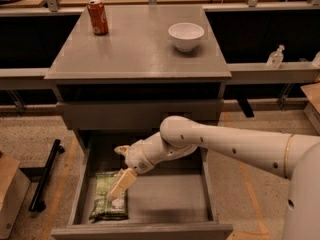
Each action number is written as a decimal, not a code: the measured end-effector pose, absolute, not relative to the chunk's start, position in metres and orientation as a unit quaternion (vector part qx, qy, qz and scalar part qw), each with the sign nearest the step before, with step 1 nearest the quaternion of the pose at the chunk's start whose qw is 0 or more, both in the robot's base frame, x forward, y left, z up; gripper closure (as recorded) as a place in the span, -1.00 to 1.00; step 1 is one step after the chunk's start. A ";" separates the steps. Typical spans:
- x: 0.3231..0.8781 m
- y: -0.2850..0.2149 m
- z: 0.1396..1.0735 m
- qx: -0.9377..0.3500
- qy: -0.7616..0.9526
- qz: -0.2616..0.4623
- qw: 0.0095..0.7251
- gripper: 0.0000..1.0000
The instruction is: Pick green jalapeno chip bag from middle drawer and place on counter
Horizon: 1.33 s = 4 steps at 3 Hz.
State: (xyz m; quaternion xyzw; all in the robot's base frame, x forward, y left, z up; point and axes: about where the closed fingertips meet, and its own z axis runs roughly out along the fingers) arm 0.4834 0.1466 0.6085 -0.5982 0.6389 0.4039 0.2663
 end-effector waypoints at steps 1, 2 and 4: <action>0.482 0.150 0.591 -0.590 0.641 0.419 0.259 -1.00; 0.482 0.144 0.584 -0.583 0.653 0.409 0.258 -1.00; 0.515 0.167 0.521 -0.597 0.673 0.352 0.258 -1.00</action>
Offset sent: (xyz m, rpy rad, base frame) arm 0.0014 -0.0148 -0.0345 -0.0348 0.0366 -0.0716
